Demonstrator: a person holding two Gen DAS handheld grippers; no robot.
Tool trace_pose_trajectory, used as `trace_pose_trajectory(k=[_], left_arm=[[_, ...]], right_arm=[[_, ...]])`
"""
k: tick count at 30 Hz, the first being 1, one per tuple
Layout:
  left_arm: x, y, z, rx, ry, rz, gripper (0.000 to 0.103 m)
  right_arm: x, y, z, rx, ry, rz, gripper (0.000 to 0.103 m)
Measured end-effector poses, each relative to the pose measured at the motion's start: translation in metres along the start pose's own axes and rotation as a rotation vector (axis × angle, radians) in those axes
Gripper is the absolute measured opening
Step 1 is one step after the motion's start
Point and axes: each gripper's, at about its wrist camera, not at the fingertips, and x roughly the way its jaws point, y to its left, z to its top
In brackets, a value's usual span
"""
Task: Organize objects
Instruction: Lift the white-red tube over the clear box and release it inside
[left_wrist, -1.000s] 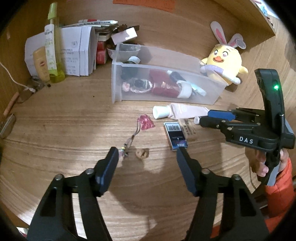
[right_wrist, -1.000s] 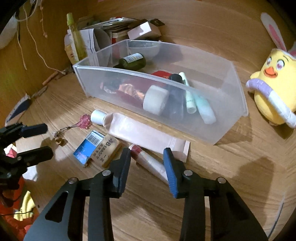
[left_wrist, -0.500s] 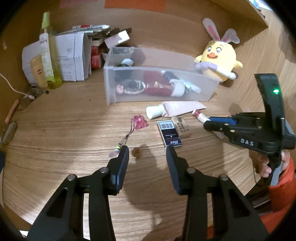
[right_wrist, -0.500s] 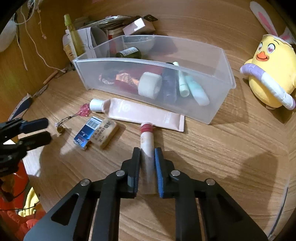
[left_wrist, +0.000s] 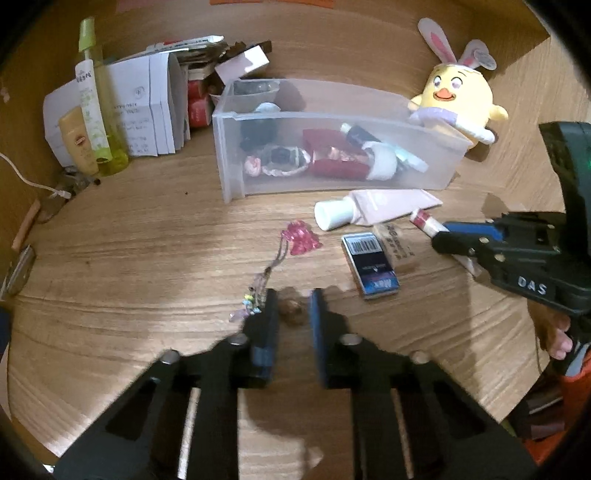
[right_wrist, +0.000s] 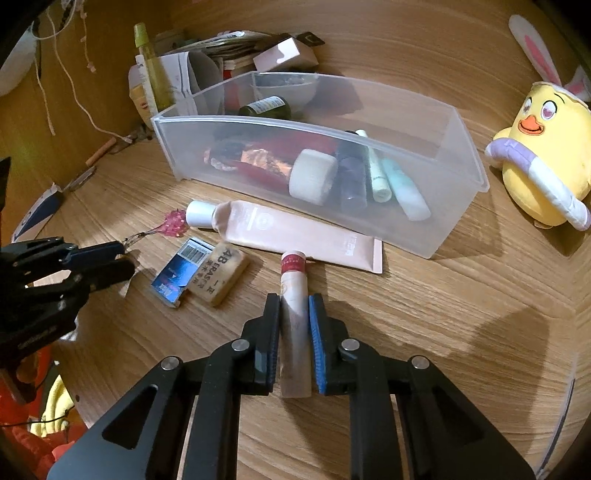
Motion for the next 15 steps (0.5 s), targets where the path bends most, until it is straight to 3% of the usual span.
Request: trace_pose_trajectory(k=[8,15], left_arm=[[-0.007,0.001,0.003,-0.016,-0.031,0.004,0.013],[-0.027,-0.001,0.020,-0.016,-0.106,-0.021,0.013]], right_arm=[[-0.024,0.003,0.000,0.020,-0.061,0.019,0.014],[-0.048,0.001,0.009,0.034,-0.133,0.018,0.014]])
